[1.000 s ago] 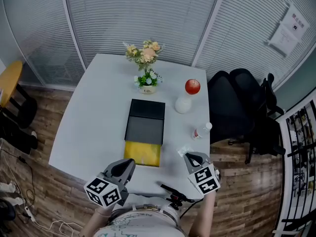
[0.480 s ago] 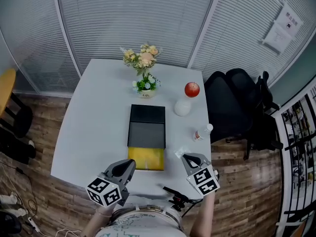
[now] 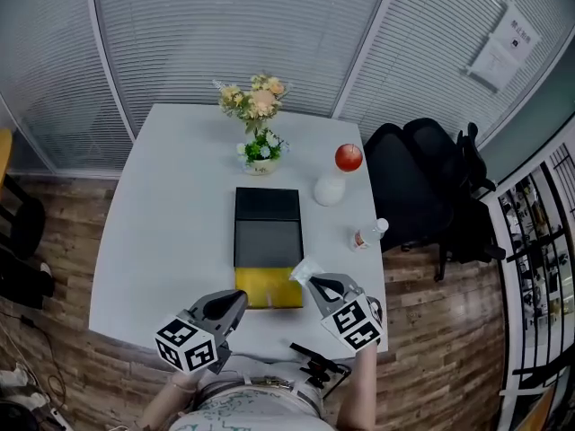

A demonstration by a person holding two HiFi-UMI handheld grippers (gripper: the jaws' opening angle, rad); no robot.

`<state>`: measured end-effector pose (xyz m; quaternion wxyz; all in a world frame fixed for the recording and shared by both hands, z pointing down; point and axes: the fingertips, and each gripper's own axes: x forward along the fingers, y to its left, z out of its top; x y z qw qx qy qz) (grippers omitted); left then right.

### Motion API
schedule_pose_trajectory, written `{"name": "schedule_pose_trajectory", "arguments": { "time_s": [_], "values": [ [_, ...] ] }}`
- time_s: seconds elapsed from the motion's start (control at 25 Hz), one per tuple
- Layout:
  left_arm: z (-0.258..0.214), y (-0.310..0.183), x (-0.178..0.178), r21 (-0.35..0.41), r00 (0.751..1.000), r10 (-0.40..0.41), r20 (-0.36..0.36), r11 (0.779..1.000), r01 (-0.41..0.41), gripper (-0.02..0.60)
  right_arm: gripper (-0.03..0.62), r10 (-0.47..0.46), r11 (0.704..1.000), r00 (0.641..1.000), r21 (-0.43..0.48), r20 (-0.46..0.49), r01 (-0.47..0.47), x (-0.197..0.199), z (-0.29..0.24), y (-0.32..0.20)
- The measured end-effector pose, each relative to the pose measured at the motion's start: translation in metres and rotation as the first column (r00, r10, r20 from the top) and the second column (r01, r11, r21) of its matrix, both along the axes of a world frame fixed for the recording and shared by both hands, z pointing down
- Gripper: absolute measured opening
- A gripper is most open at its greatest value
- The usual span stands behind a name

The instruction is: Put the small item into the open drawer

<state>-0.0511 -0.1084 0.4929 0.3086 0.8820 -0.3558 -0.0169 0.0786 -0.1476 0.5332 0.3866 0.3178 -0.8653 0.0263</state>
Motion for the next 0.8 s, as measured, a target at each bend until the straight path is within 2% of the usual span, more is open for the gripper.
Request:
{"name": "schedule_pose_trajectory", "arguments": {
  "time_s": [0.48,0.72,0.8],
  "values": [
    [0.008,0.017,-0.027,-0.006,1.0,0.022,0.007,1.0,-0.022,-0.003,0.005,-0.182,0.983,0.982,-0.03,-0.038,0.181,-0.072,0.018,0.012],
    [0.005,0.017,-0.02,0.01,0.997,0.075,0.007,0.997,-0.076,-0.003,0.005,-0.215,0.976,0.976,-0.036,-0.044,0.214,-0.082,0.022,0.015],
    [0.005,0.016,-0.018,0.014,0.998,0.067,0.011,0.998,-0.067,-0.003,0.006,-0.224,0.974,0.973,-0.039,-0.059,0.222,-0.082,0.025,0.016]
  ]
}}
